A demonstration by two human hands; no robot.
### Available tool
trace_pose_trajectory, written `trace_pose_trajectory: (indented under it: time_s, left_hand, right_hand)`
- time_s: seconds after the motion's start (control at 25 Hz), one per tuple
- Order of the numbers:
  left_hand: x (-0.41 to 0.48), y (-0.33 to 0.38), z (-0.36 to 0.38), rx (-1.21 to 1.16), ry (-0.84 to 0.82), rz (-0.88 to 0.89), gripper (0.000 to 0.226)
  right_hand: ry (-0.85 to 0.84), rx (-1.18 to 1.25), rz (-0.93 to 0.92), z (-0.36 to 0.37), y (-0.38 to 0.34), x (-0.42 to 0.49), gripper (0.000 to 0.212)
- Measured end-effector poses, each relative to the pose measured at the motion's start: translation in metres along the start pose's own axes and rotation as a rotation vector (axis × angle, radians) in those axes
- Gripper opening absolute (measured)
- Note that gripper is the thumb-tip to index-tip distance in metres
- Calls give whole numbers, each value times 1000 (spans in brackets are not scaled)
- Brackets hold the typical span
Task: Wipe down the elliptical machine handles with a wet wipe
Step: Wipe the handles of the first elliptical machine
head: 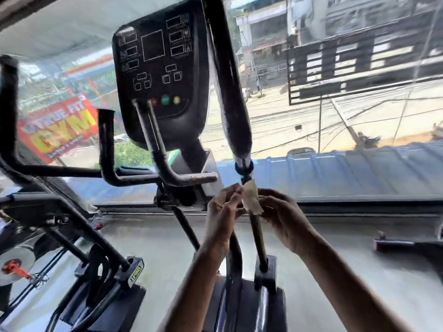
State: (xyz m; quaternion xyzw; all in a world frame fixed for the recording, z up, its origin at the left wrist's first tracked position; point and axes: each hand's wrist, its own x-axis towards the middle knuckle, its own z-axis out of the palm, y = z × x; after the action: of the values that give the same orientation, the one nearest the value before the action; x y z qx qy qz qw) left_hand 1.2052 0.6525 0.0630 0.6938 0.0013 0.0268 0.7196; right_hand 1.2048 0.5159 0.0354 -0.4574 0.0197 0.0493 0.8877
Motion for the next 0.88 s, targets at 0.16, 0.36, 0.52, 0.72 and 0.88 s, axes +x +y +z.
trace_pose_trajectory:
  time_s: [0.16,0.36,0.52,0.72,0.88]
  left_hand:
    - [-6,-15,-17,-43,-81,-50,5]
    - [-20,-25,-40,-89,-92,-101,11]
    - [-32,-22,-51,-141,-125,-170,6]
    - [-45,-20,-46,-107,-80,-169,13]
    - [-50,-22,-41,22,-60,-138,18]
  right_hand:
    - [-69,-40,-19,2,13,-21,25]
    - [-13,-260,-74,4,29,-34,18]
    - [45,-246,-13,8,34,-38,20]
    - [53,-334,-23,7,30,-48,14]
    - [-46,-553,-119,-3,25,-56,30]
